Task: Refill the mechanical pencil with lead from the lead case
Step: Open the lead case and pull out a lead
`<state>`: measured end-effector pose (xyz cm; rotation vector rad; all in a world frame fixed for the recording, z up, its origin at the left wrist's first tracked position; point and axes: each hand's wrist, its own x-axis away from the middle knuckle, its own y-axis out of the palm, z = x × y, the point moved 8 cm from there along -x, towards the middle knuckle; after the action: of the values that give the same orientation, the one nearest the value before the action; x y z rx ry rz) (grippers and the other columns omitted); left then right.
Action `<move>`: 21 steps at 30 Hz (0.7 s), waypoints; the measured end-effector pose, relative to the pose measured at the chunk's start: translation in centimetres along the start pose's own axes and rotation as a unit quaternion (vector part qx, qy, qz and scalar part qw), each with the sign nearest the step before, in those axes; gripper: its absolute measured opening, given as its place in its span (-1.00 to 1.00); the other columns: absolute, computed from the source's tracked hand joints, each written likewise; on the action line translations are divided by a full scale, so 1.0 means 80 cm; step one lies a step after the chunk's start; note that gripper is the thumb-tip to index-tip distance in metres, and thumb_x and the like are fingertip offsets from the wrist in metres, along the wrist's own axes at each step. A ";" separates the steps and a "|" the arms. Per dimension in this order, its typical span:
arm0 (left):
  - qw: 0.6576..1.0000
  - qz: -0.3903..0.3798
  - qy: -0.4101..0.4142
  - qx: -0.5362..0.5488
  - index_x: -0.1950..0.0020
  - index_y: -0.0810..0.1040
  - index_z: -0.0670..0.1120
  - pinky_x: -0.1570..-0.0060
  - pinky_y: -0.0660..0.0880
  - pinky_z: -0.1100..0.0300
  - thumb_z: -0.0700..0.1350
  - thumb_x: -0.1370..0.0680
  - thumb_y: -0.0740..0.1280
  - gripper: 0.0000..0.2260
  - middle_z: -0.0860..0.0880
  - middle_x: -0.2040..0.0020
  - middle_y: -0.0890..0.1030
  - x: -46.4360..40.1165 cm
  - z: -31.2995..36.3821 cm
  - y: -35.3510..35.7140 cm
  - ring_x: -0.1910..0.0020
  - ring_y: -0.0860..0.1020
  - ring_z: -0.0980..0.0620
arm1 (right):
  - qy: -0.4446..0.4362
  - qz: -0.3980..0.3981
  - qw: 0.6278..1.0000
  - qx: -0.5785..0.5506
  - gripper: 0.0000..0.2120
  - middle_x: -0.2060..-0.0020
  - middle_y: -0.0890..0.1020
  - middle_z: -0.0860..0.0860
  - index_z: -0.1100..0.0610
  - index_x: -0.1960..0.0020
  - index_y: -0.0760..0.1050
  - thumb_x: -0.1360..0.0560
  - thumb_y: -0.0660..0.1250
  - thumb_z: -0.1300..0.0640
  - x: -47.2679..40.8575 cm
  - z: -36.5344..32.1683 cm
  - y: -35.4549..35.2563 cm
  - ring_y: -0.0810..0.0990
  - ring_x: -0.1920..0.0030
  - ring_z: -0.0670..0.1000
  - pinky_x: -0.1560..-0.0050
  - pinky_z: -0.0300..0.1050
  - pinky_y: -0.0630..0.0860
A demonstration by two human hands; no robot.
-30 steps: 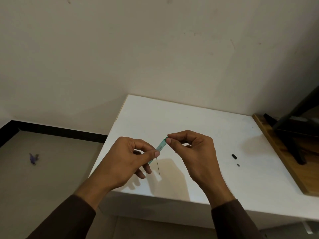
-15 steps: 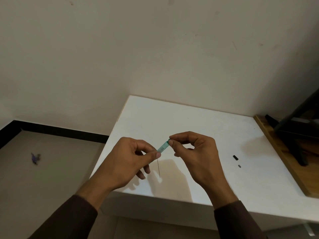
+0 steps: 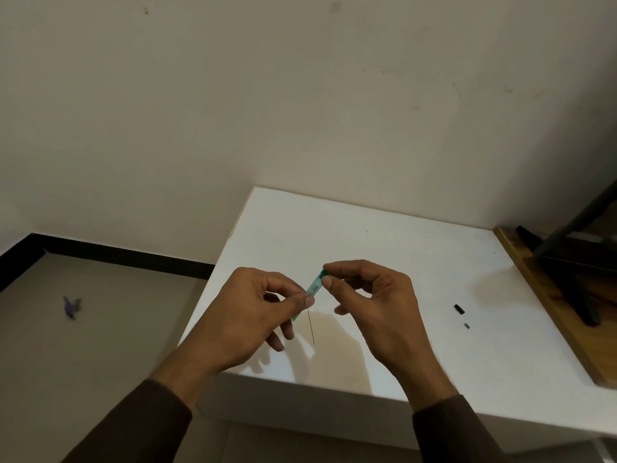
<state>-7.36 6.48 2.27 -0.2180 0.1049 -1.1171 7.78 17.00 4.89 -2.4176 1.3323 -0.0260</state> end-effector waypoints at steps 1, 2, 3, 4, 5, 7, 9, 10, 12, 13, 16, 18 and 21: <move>1.000 0.000 0.000 0.003 0.12 0.77 -0.05 0.46 0.64 0.13 -0.03 -0.48 0.49 -0.88 0.08 0.14 0.73 0.000 0.000 -0.001 0.38 0.67 -0.06 | 0.017 0.003 1.000 -0.025 -0.84 0.10 0.77 -0.04 0.04 -0.10 0.71 -0.52 0.50 0.12 0.001 0.004 0.002 0.72 0.07 0.00 0.17 -0.09 0.71; 1.000 0.001 0.001 0.003 0.12 0.77 -0.04 0.46 0.64 0.13 -0.01 -0.48 0.49 -0.87 0.05 0.15 0.74 0.000 0.000 -0.002 0.37 0.67 -0.07 | 0.038 0.000 0.998 -0.048 -0.83 0.13 0.76 -0.01 0.06 -0.11 0.69 -0.51 0.51 0.11 0.001 0.008 0.006 0.74 0.11 0.01 0.21 -0.11 0.70; 1.000 0.001 0.003 0.002 0.11 0.78 -0.03 0.45 0.64 0.12 0.03 -0.47 0.48 -0.85 0.01 0.16 0.74 0.000 0.001 -0.003 0.36 0.68 -0.08 | 0.057 -0.009 0.997 -0.057 -0.83 0.15 0.77 0.00 0.07 -0.09 0.69 -0.51 0.51 0.10 0.002 0.012 0.012 0.74 0.14 0.00 0.24 -0.13 0.70; 1.000 0.001 0.003 0.000 0.11 0.78 -0.02 0.44 0.64 0.12 0.08 -0.45 0.48 -0.81 -0.03 0.17 0.75 0.001 0.001 -0.004 0.35 0.68 -0.09 | 0.071 -0.025 0.996 -0.058 -0.86 0.16 0.77 0.01 0.08 -0.05 0.71 -0.51 0.51 0.08 0.004 0.016 0.019 0.74 0.15 -0.01 0.25 -0.15 0.68; 1.000 0.001 0.001 0.000 0.10 0.78 -0.01 0.44 0.64 0.12 0.12 -0.43 0.47 -0.76 -0.06 0.16 0.75 0.002 0.001 -0.006 0.34 0.68 -0.10 | 0.082 -0.040 0.994 -0.061 -0.88 0.16 0.77 0.01 0.09 0.00 0.72 -0.52 0.50 0.07 0.005 0.019 0.027 0.74 0.16 -0.02 0.26 -0.16 0.67; 1.000 -0.001 -0.007 0.005 0.09 0.78 -0.01 0.44 0.64 0.10 0.10 -0.44 0.47 -0.78 -0.05 0.11 0.76 0.003 0.000 -0.007 0.32 0.70 -0.09 | 0.108 -0.049 0.989 -0.092 -0.90 0.17 0.77 -0.01 0.08 0.06 0.74 -0.53 0.48 0.06 0.007 0.027 0.037 0.73 0.20 -0.04 0.27 -0.18 0.63; 1.000 0.003 -0.015 0.014 0.10 0.78 -0.03 0.44 0.65 0.07 -0.01 -0.50 0.48 -0.88 0.04 0.01 0.76 0.003 -0.003 -0.010 0.28 0.72 -0.07 | 0.136 -0.033 0.983 -0.116 -0.89 0.23 0.75 -0.04 0.07 0.10 0.74 -0.54 0.48 0.05 0.003 0.035 0.037 0.67 0.33 -0.06 0.33 -0.19 0.57; 1.000 0.011 -0.019 0.019 0.12 0.78 -0.04 0.45 0.66 0.05 -0.05 -0.51 0.48 -0.89 0.09 -0.03 0.74 0.002 -0.006 -0.013 0.27 0.72 -0.06 | 0.149 -0.020 0.982 -0.110 -0.87 0.30 0.71 -0.06 0.07 0.12 0.73 -0.55 0.47 0.05 -0.002 0.041 0.035 0.60 0.41 -0.07 0.38 -0.21 0.53; 0.999 0.037 -0.027 0.017 0.15 0.78 -0.05 0.47 0.65 0.03 -0.07 -0.51 0.49 -0.90 0.13 -0.05 0.72 0.002 -0.012 -0.024 0.29 0.71 -0.04 | 0.178 0.001 0.981 -0.079 -0.81 0.43 0.59 -0.05 0.12 0.15 0.71 -0.57 0.45 0.05 -0.018 0.055 0.029 0.43 0.53 -0.06 0.52 -0.21 0.40; 0.998 0.050 -0.032 0.014 0.15 0.77 -0.06 0.49 0.64 0.04 -0.07 -0.51 0.49 -0.90 0.14 -0.04 0.72 0.002 -0.015 -0.028 0.29 0.71 -0.02 | 0.193 0.004 0.979 -0.069 -0.80 0.45 0.54 -0.02 0.17 0.14 0.70 -0.58 0.44 0.07 -0.027 0.062 0.029 0.36 0.56 -0.05 0.56 -0.21 0.32; 0.996 0.085 -0.035 0.009 0.16 0.76 -0.05 0.52 0.60 0.10 -0.08 -0.51 0.49 -0.91 0.10 -0.01 0.72 0.001 -0.024 -0.041 0.32 0.69 0.00 | 0.231 -0.017 0.972 -0.037 -0.77 0.43 0.42 0.08 0.27 0.11 0.68 -0.59 0.40 0.11 -0.053 0.077 0.041 0.26 0.59 -0.04 0.56 -0.26 0.18; 0.994 0.108 -0.036 0.007 0.16 0.76 -0.05 0.53 0.59 0.13 -0.08 -0.51 0.49 -0.91 0.09 0.02 0.72 0.000 -0.028 -0.049 0.34 0.69 0.00 | 0.250 -0.038 0.967 -0.017 -0.76 0.48 0.38 0.06 0.29 0.12 0.66 -0.59 0.40 0.13 -0.068 0.084 0.055 0.24 0.64 -0.06 0.58 -0.29 0.18; 0.992 0.122 -0.038 0.007 0.16 0.75 -0.05 0.53 0.57 0.16 -0.07 -0.52 0.49 -0.91 0.06 0.07 0.73 -0.003 -0.032 -0.056 0.36 0.68 0.01 | 0.259 -0.075 0.963 0.014 -0.78 0.53 0.39 0.03 0.24 0.22 0.59 -0.56 0.39 0.16 -0.089 0.086 0.072 0.23 0.68 -0.07 0.59 -0.31 0.19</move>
<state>-11.90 4.47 0.82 -0.2288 0.0549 -0.8648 0.52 22.24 -2.24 -2.5825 1.3253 -0.7584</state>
